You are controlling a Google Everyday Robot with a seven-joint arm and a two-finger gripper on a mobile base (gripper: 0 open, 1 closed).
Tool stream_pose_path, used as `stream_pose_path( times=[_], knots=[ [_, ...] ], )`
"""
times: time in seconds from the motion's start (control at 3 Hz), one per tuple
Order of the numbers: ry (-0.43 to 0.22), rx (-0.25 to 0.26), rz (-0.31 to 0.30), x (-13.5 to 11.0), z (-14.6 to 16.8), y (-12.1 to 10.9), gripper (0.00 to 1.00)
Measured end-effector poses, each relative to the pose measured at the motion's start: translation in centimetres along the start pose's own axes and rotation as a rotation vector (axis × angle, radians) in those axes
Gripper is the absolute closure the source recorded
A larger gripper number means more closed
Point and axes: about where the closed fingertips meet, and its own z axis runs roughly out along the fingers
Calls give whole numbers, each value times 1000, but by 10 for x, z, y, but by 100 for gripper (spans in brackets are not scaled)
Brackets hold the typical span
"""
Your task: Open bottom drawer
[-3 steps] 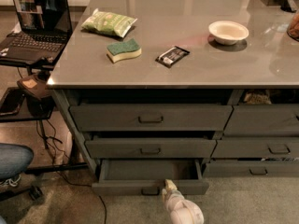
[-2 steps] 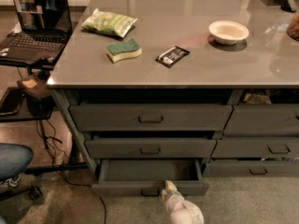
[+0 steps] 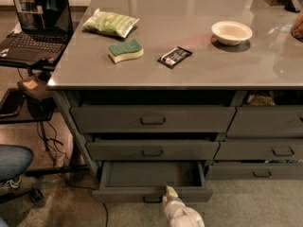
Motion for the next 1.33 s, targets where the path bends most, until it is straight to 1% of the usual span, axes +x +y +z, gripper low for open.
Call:
stream_pose_path(
  times=[1.33],
  knots=[
    [3,-8,-2,-1,-6,0,100]
  ],
)
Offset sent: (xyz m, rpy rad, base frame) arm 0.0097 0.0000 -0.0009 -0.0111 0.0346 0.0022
